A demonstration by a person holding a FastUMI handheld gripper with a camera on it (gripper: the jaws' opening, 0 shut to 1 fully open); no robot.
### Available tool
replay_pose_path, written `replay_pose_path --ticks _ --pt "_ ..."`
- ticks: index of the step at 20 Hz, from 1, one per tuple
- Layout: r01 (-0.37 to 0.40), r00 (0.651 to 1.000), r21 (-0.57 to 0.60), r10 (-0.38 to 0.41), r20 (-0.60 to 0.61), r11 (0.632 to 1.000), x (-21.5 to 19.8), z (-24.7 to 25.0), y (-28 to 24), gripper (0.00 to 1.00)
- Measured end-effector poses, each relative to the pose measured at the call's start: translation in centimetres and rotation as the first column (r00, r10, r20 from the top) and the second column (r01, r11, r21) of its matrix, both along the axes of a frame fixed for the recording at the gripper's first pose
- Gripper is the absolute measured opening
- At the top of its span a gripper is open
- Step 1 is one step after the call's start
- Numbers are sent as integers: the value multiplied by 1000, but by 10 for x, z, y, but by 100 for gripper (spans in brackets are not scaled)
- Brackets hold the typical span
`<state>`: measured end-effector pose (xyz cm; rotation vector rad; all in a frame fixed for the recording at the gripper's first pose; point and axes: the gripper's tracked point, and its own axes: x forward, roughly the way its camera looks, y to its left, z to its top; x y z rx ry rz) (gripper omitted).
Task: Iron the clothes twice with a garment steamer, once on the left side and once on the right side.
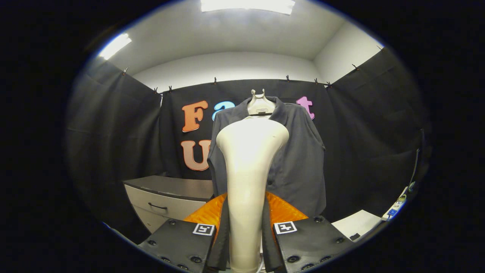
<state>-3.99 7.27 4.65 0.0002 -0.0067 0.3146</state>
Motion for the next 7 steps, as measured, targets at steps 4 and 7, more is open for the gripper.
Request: replay_pose_path --ticks 4,7 --pt "1 1000 -2 -1 -2 1000 -2 -2 -1 43" --pt "-3 1000 -4 3 1 1000 -3 -2 1 43"
